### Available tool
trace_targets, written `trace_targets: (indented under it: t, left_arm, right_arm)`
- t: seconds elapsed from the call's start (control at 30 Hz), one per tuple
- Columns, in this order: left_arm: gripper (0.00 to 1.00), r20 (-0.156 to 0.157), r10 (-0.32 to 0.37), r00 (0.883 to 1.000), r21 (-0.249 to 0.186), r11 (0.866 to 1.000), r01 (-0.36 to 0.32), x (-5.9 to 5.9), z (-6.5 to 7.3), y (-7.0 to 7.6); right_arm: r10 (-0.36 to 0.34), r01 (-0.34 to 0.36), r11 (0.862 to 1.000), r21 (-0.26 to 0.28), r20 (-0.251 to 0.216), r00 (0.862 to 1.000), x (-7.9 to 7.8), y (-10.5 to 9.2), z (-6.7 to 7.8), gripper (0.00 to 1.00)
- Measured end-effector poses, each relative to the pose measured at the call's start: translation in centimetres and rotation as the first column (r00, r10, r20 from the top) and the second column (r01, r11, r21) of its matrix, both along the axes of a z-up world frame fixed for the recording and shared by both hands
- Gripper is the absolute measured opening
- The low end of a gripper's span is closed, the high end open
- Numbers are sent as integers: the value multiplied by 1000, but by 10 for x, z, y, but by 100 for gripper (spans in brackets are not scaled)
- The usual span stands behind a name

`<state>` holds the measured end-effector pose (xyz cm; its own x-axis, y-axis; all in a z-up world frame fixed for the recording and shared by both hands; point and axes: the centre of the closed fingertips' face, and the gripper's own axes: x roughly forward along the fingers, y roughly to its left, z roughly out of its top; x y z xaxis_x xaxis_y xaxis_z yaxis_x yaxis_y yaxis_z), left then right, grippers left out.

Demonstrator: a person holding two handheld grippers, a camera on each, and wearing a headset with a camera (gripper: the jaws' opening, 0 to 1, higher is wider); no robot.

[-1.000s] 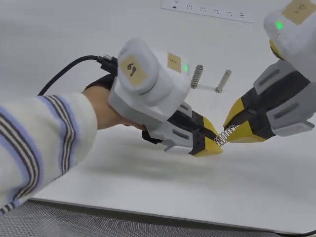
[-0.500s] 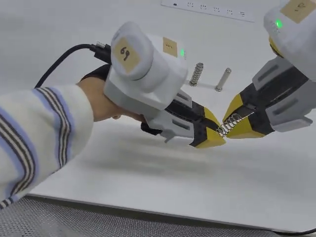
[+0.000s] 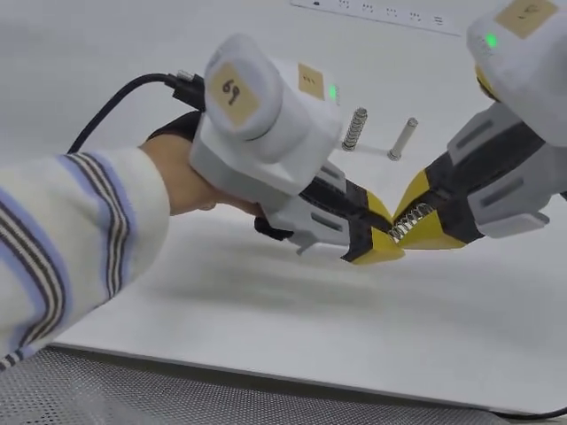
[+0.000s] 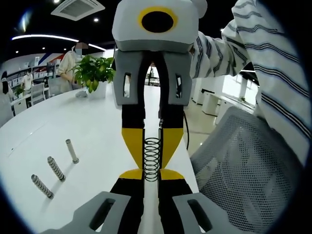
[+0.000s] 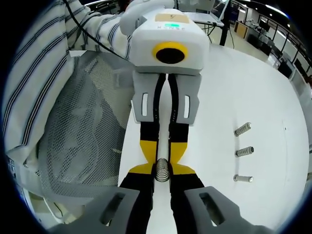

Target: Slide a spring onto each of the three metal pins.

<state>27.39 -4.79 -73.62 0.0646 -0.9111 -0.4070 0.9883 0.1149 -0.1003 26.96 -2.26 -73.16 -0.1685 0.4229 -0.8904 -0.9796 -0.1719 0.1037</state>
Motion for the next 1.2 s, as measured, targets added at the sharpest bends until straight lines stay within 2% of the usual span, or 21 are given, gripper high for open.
trace_targets:
  t: [0.1,0.2,0.3,0.33,0.43,0.53,0.63,0.77,0.8,0.9,0.97,1.1,1.17,1.2]
  left_arm:
    - [0,-12,-2,1000,5,1000,2,-2,-1,0]
    - [0,-7,9,1000,12,1000,-9,0,-2,2]
    - [1,-39,39,998,14,999,-39,2,-2,5]
    - [1,-41,43,998,13,999,-42,3,-2,5]
    - [1,-15,40,999,18,999,-40,4,-2,7]
    - [1,-20,53,998,22,998,-52,6,-2,7]
    - [2,-6,60,998,25,998,-59,9,-2,6]
    - [2,-10,79,997,14,997,-79,13,-1,5]
    - [4,10,93,996,12,996,-94,18,-1,6]
    - [8,5,99,995,13,995,-99,19,-2,6]
    - [12,18,108,994,15,994,-109,22,-2,7]
    - [18,27,119,992,6,993,-120,25,-3,8]
    - [21,17,126,992,-1,992,-126,25,-3,9]
    - [24,27,130,991,-3,992,-130,26,-3,9]
  right_arm:
    - [-22,22,1000,-2,-14,1000,-1,0,-1,8]
    - [-59,59,998,9,-18,998,1,2,-2,8]
    - [-64,65,998,19,-12,998,3,3,-1,8]
    - [-64,64,998,20,-9,998,3,3,-1,8]
    - [-74,75,997,24,-8,997,4,5,-1,8]
    - [-77,76,997,24,0,997,5,5,0,8]
    - [-77,77,997,28,11,997,7,4,0,8]
    - [-76,75,996,45,25,997,11,4,3,8]
    - [-81,79,995,55,30,996,13,5,4,8]
    - [-89,87,994,66,28,996,15,5,7,8]
    - [-94,91,993,69,33,995,17,5,8,8]
    - [-103,101,992,71,37,994,19,4,8,8]
    - [-103,100,993,67,40,994,20,4,8,8]
    - [-102,100,993,65,41,994,20,4,8,8]
